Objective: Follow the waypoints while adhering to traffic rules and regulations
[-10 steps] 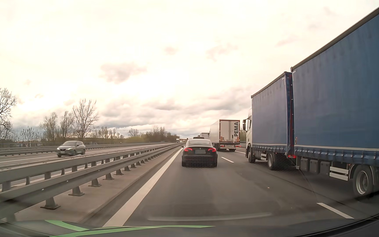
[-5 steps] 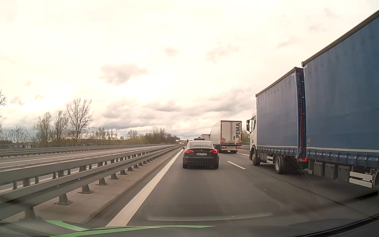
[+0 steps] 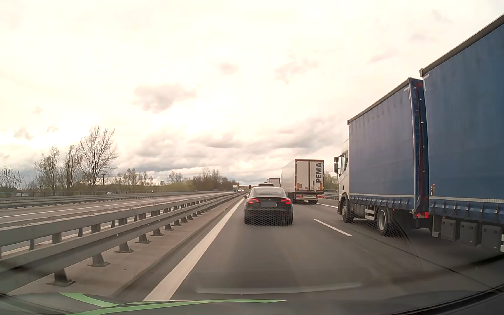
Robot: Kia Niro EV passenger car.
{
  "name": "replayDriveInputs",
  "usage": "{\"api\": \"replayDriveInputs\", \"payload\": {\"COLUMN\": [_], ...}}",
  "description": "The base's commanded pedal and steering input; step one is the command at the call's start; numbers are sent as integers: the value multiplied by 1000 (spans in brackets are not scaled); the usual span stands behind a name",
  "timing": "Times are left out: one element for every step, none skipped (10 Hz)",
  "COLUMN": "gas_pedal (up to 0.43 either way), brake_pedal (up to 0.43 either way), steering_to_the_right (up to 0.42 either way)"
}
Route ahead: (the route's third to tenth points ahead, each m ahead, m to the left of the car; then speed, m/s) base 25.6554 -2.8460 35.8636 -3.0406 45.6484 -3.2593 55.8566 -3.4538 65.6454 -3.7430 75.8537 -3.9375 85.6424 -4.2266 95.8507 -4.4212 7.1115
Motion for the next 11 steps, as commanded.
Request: {"api": "replayDriveInputs", "payload": {"gas_pedal": [110, 110, 110, 98, 87, 79, 67, 59, 59, 47, 47], "brake_pedal": [0, 0, 0, 0, 0, 0, 0, 0, 0, 0, 0], "steering_to_the_right": [-1, -1, -1, -1, 0, 0, 0, 0, 1, 1, 0]}}
